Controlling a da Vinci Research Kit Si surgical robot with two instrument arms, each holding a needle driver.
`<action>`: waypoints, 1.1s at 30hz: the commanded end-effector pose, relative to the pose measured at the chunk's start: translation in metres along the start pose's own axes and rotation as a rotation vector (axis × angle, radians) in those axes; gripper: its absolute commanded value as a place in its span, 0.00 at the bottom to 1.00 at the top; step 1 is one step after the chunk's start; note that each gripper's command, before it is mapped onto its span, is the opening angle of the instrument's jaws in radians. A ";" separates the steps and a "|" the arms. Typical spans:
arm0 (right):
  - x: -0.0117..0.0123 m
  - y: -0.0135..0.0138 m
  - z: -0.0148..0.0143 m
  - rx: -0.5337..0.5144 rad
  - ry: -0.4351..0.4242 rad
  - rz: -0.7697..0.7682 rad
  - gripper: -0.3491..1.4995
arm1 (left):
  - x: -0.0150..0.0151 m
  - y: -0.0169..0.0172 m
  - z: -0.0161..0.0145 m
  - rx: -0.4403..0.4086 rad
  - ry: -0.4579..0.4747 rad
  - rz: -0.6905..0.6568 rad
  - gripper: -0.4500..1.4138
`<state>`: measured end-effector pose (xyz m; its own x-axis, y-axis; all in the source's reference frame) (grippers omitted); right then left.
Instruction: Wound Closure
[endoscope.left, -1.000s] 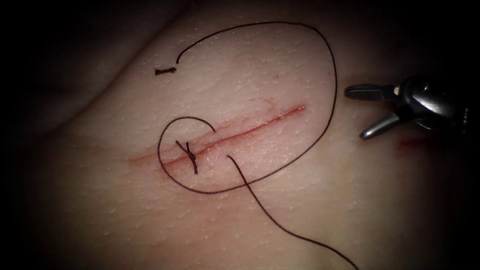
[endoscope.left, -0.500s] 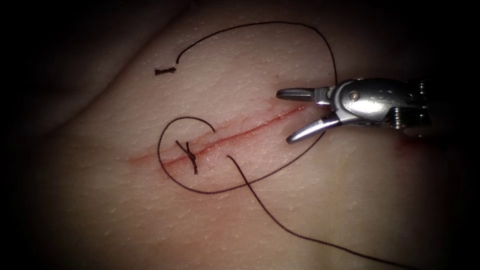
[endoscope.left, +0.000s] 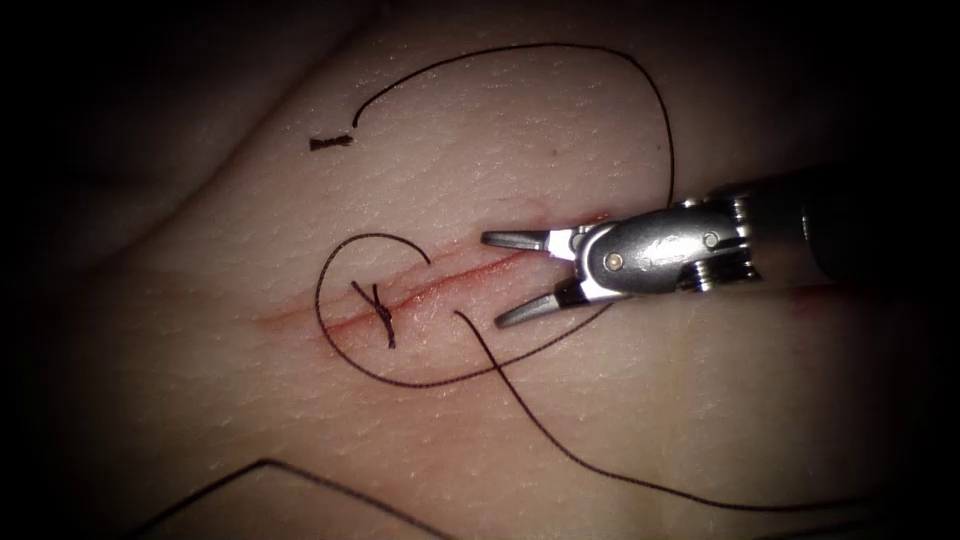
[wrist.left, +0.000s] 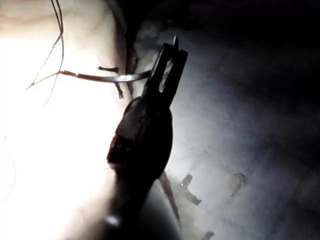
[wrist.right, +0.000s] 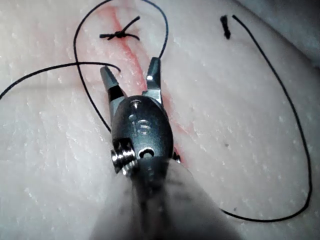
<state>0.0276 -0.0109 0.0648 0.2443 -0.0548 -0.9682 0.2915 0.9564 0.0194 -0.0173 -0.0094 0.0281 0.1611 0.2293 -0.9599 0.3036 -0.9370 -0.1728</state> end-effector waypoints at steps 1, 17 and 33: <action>-0.0005 -0.0004 0.0008 0.003 0.001 -0.006 0.81 | -0.0007 0.0004 0.0006 -0.001 0.000 -0.004 0.00; -0.0010 -0.0013 0.0055 0.010 -0.067 -0.078 0.74 | -0.0015 -0.0002 0.0018 0.005 -0.001 -0.001 0.00; -0.0005 -0.0026 0.0034 0.078 -0.113 -0.173 0.00 | -0.0022 0.0001 0.0023 -0.004 -0.011 0.009 0.00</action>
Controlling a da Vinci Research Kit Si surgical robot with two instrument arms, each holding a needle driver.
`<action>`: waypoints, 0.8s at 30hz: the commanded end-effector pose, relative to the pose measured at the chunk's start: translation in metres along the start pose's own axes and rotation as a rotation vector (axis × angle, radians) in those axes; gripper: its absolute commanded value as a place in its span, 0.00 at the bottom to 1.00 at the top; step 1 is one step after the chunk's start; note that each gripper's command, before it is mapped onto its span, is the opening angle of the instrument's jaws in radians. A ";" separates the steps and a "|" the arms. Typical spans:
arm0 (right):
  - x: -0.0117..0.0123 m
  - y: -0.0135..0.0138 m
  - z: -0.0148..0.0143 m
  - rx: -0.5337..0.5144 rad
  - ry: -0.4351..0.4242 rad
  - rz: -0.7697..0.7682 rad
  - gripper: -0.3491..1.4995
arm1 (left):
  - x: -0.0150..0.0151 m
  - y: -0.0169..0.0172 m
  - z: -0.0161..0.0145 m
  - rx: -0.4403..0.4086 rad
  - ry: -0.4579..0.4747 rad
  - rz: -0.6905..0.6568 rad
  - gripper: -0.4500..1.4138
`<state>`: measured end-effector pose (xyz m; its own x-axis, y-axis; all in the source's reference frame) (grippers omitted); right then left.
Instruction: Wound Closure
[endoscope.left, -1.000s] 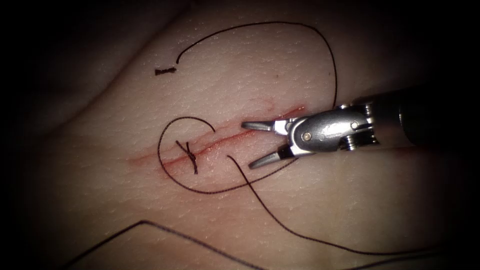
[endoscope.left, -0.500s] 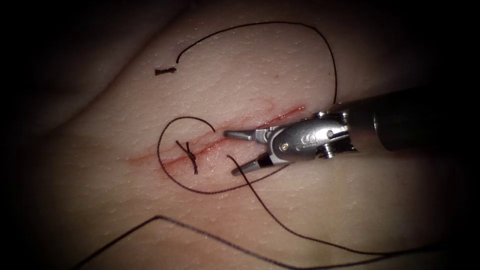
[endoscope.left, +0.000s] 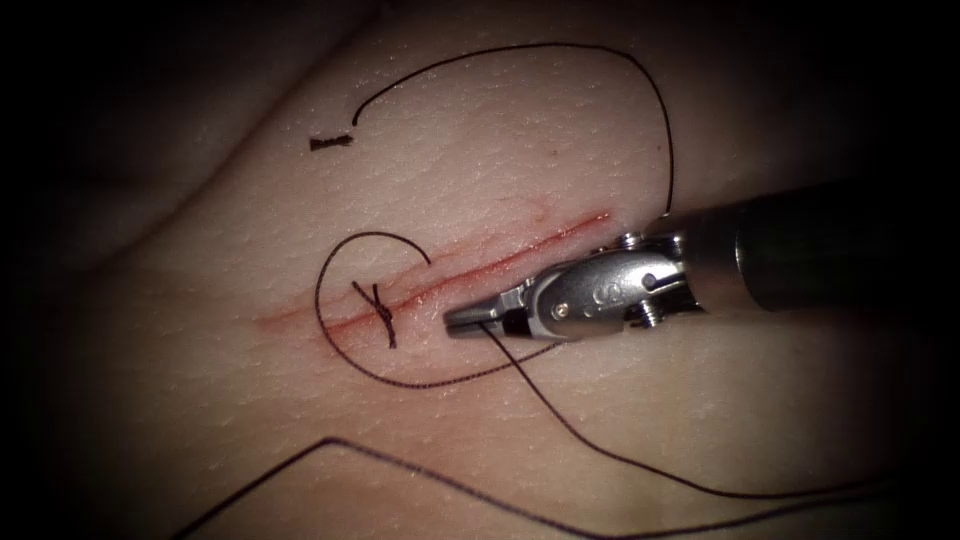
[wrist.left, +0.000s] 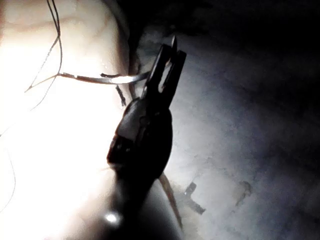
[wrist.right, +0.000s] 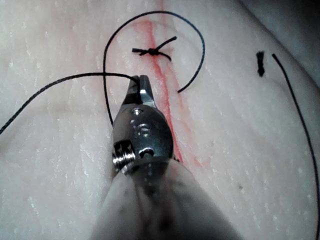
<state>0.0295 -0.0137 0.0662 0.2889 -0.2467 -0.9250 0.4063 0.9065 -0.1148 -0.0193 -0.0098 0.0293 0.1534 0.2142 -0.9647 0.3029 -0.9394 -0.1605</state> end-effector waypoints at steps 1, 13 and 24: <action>0.0007 -0.0005 0.0001 -0.004 -0.006 -0.010 0.00 | -0.0007 0.0005 0.0006 -0.003 0.001 -0.003 0.00; 0.0149 -0.0087 -0.0060 0.027 0.012 -0.129 0.00 | -0.0013 -0.0001 0.0014 -0.006 -0.009 -0.009 0.00; 0.0184 -0.0126 -0.0092 0.041 0.011 -0.132 0.00 | -0.0049 -0.0042 0.0001 0.129 -0.115 -0.028 0.00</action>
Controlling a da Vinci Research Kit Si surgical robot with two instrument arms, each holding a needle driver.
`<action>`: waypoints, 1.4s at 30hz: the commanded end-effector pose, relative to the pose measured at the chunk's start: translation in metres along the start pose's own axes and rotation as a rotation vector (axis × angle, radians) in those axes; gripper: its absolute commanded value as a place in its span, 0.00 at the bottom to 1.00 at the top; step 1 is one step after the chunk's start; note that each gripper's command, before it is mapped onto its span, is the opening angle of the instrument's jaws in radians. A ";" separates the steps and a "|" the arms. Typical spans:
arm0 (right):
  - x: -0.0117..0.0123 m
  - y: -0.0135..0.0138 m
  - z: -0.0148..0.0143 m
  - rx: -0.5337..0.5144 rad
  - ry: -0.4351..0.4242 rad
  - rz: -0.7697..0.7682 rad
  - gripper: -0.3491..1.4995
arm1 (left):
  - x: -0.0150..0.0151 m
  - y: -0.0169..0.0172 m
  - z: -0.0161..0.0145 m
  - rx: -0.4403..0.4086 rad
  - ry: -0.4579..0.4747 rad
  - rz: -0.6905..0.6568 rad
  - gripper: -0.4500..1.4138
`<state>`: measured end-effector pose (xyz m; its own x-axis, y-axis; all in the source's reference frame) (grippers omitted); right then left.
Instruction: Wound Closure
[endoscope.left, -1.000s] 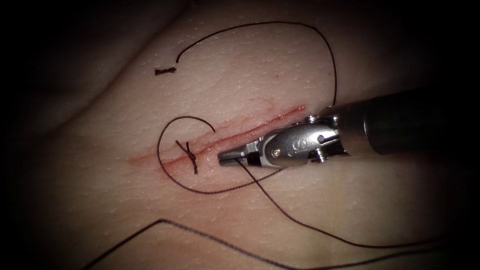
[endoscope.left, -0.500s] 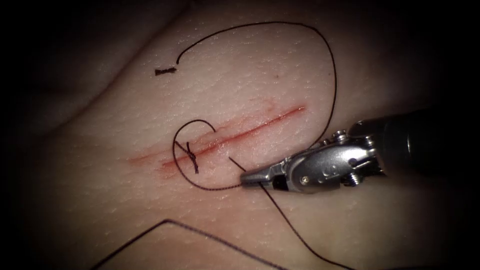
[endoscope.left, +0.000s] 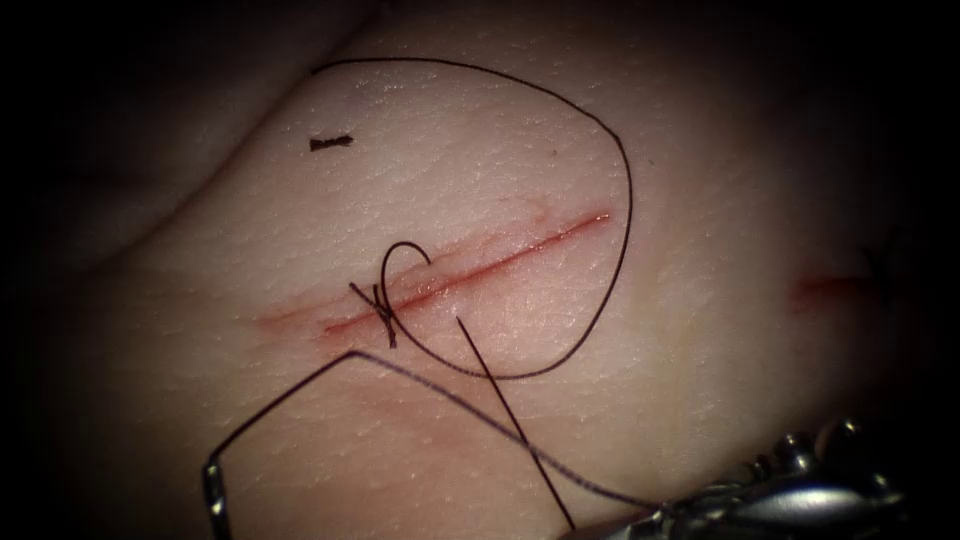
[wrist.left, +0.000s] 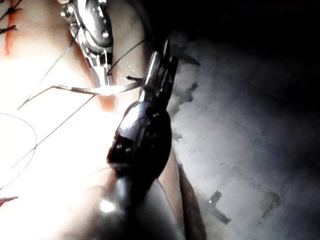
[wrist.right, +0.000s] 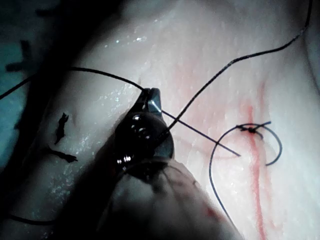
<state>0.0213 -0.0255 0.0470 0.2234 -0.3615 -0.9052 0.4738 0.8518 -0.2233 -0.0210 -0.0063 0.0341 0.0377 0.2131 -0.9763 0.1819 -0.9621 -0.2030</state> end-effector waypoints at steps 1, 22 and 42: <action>0.0001 -0.0007 0.0008 0.002 0.004 0.001 0.00 | -0.0011 0.0002 0.0002 0.010 -0.010 -0.006 0.00; 0.0025 0.0019 -0.0007 -0.038 -0.057 0.098 0.85 | 0.0010 0.0040 -0.0084 -0.009 -0.027 -0.015 0.00; -0.0079 0.0137 0.0009 -0.184 -0.150 0.199 0.81 | 0.0020 0.0048 -0.0087 -0.048 0.007 0.008 0.00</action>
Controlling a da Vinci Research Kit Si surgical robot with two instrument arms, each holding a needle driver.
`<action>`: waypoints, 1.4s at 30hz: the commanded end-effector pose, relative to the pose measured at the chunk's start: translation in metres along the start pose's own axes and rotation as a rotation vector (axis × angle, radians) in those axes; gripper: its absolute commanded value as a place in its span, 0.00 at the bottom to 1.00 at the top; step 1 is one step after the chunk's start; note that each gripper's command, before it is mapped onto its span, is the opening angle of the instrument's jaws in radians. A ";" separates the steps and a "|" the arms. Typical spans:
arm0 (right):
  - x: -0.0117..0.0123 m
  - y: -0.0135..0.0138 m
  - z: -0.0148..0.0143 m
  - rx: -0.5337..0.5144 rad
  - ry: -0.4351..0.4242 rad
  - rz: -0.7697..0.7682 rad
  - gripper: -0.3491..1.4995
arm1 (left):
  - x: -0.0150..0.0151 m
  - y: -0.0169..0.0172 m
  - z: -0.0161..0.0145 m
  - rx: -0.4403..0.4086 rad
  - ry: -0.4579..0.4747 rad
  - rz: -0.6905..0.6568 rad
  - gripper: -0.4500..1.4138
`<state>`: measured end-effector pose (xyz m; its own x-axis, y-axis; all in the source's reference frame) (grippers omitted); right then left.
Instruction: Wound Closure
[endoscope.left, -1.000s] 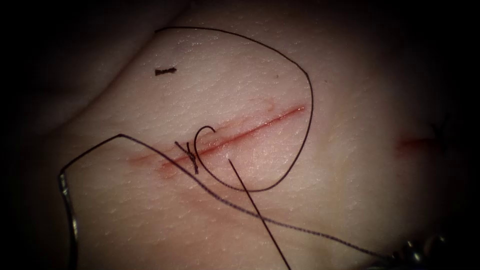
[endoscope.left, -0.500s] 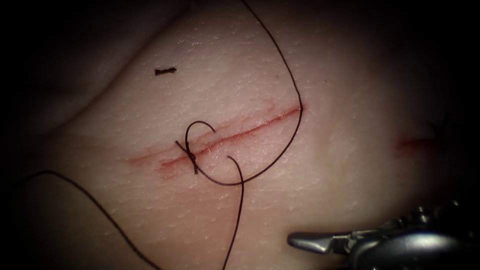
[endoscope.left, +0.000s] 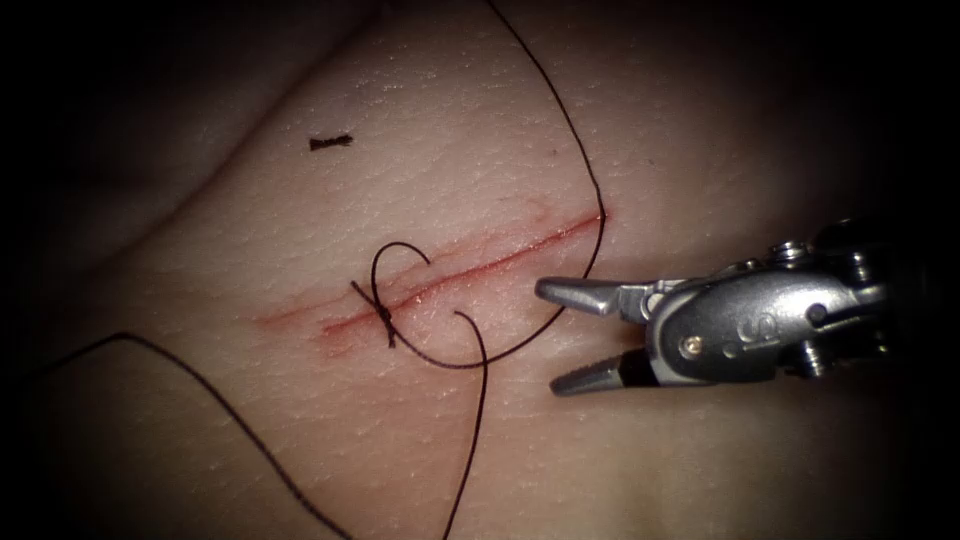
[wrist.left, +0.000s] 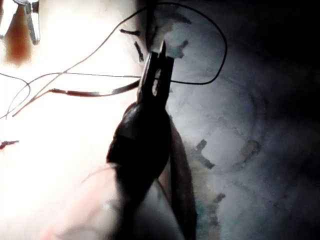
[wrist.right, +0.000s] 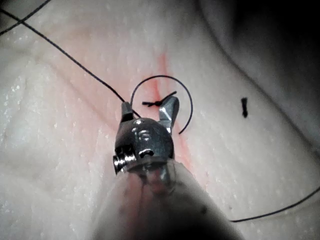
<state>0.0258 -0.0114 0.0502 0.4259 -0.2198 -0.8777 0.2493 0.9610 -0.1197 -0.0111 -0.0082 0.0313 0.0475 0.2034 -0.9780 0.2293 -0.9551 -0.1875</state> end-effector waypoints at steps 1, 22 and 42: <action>-0.0013 0.0006 0.0019 -0.006 -0.008 -0.004 0.80 | -0.0008 0.0004 0.0006 0.004 -0.003 -0.004 0.00; -0.0123 -0.0038 0.0108 0.025 0.003 -0.042 0.71 | -0.0007 0.0006 0.0007 0.012 -0.012 -0.004 0.00; -0.0099 -0.0042 0.0134 0.080 0.060 -0.057 0.00 | -0.0005 0.0006 0.0005 0.013 -0.013 -0.005 0.00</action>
<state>0.0320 -0.0150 0.0653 0.3568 -0.2606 -0.8971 0.3389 0.9310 -0.1357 -0.0110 -0.0083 0.0313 0.0335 0.2015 -0.9789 0.2146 -0.9581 -0.1898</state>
